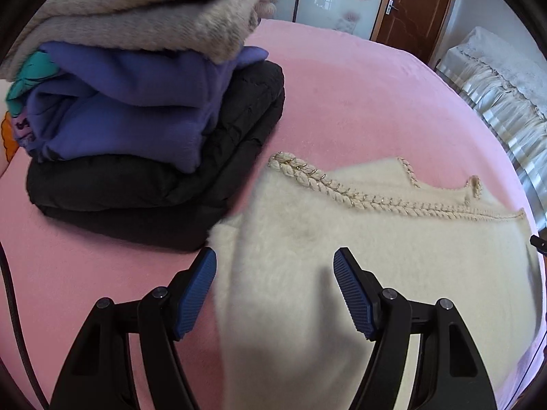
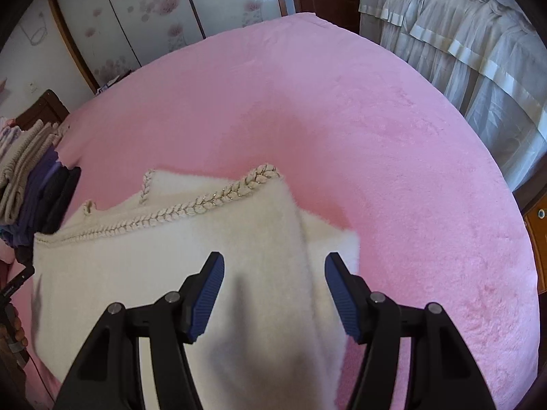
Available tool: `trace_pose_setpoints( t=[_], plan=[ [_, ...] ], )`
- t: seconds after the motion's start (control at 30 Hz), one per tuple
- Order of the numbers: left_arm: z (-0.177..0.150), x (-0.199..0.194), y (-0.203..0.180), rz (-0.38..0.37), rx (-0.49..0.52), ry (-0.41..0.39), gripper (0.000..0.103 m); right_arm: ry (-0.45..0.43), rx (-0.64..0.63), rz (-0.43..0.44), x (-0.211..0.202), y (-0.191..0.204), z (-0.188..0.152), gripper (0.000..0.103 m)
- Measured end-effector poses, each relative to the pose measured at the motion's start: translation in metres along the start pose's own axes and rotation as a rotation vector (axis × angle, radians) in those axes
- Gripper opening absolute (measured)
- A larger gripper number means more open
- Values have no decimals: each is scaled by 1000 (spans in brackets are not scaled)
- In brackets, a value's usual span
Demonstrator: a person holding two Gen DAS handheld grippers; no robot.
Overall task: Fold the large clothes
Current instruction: 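Move both tools to the braided edge of the folded cardigan, then grasp the braided edge with both tools, pull it straight, release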
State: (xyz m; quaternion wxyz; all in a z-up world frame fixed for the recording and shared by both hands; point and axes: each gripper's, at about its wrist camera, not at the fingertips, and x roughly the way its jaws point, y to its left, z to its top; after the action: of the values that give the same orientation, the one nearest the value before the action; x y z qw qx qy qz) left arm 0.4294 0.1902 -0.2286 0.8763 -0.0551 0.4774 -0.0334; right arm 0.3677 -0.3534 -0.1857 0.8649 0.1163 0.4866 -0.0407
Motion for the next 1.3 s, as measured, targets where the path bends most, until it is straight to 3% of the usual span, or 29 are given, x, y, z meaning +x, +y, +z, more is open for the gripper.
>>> trace_pose_setpoints(
  t=[0.27, 0.33, 0.4, 0.43, 0.47, 0.63, 0.83, 0.97, 1.1, 1.3],
  plan=[
    [19, 40, -10, 5, 19, 38, 68, 45, 2, 16, 40, 8, 20, 61],
    [22, 43, -15, -6, 12, 31, 34, 46, 5, 34, 46, 11, 23, 58],
    [21, 42, -24, 70, 40, 16, 8, 29, -3, 42, 48, 13, 23, 36],
    [19, 40, -30, 105, 64, -8, 7, 22, -14, 33, 48, 14, 22, 14],
    [16, 35, -38, 143, 92, -48, 7, 16, -22, 18, 47, 15, 20, 9],
    [8, 7, -74, 306, 211, -222, 6, -132, -55, 7, 12, 20, 12, 8],
    [21, -12, -74, 355, 128, -305, 6, -275, -38, -8, -27, 23, 22, 7],
    [25, 6, -80, 405, 130, -273, 6, -266, -19, -39, -15, 27, 34, 7],
    [18, 43, -87, 472, 163, -221, 6, -190, 12, -89, 22, 26, 39, 7],
    [14, 74, -88, 514, 182, -146, 11, -108, 7, -153, 60, 23, 32, 10]
  ],
)
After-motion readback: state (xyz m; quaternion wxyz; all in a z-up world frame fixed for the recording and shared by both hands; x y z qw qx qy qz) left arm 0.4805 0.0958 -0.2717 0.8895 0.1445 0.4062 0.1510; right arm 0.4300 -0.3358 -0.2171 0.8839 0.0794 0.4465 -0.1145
